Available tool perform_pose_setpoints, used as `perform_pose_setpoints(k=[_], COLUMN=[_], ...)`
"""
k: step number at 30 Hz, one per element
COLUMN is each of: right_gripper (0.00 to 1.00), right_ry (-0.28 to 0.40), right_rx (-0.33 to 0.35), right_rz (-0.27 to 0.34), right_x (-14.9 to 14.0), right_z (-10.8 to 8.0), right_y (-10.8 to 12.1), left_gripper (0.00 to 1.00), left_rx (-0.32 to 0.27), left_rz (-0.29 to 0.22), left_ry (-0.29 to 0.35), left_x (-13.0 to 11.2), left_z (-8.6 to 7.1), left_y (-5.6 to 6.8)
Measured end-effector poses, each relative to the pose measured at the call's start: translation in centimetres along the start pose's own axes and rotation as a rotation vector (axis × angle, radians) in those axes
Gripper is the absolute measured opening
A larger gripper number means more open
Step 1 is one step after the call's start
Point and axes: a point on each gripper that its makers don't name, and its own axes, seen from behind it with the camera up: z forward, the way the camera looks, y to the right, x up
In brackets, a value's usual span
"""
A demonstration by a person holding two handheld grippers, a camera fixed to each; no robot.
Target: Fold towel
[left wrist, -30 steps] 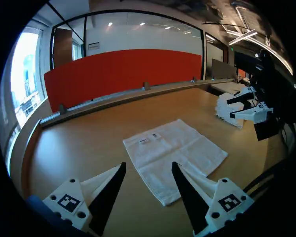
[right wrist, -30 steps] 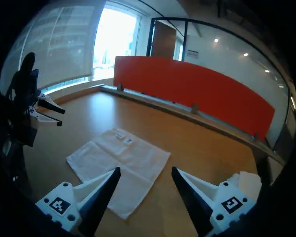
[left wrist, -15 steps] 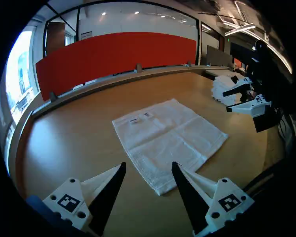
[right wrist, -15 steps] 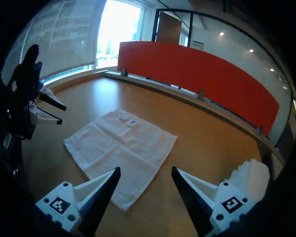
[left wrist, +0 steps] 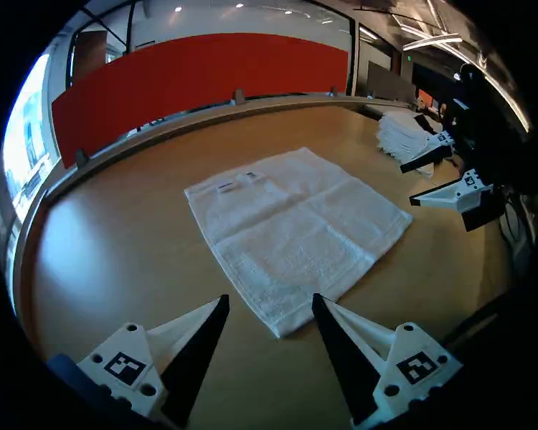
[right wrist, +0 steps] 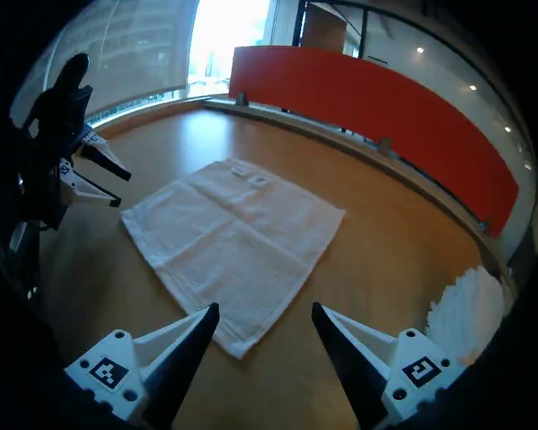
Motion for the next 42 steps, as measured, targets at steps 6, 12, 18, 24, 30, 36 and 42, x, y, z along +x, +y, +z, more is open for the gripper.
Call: perform_pose_setpoints(k=[6, 12, 18, 24, 30, 36, 42], right_gripper=[1.00, 1.00, 0.99, 0.97, 0.92, 0.81, 0.73], right_ry=[-0.043, -0.072, -0.095, -0.096, -0.109, -0.109, -0.097], right_rx=[0.025, 0.032, 0.042, 0.050, 0.055, 0.065, 0.067], right_rz=[0.011, 0.008, 0.014, 0.022, 0.021, 0.029, 0.044], right_x=[-2.1, -3.4, -4.4, -4.7, -5.3, -5.4, -4.9], right_z=[0.5, 0.5, 0.6, 0.8, 0.9, 1.1, 1.3], right_y=[-0.7, -0.8, -0.8, -1.0, -1.2, -1.3, -1.2], left_gripper=[0.85, 0.85, 0.85, 0.85, 0.85, 0.71, 0.59], left_rx=[-0.008, -0.027, -0.049, -0.064, -0.059, -0.043, -0.035], left_rz=[-0.015, -0.013, -0.012, -0.021, -0.008, -0.008, -0.001], left_ry=[-0.040, -0.077, -0.112, -0.131, -0.141, -0.153, -0.161], left_x=[-1.3, -2.6, -3.5, -3.9, -4.0, -4.0, -4.1], left_z=[0.4, 0.8, 1.1, 1.5, 1.7, 1.9, 2.0], left_y=[0.1, 0.5, 1.0, 1.4, 1.3, 0.9, 0.6])
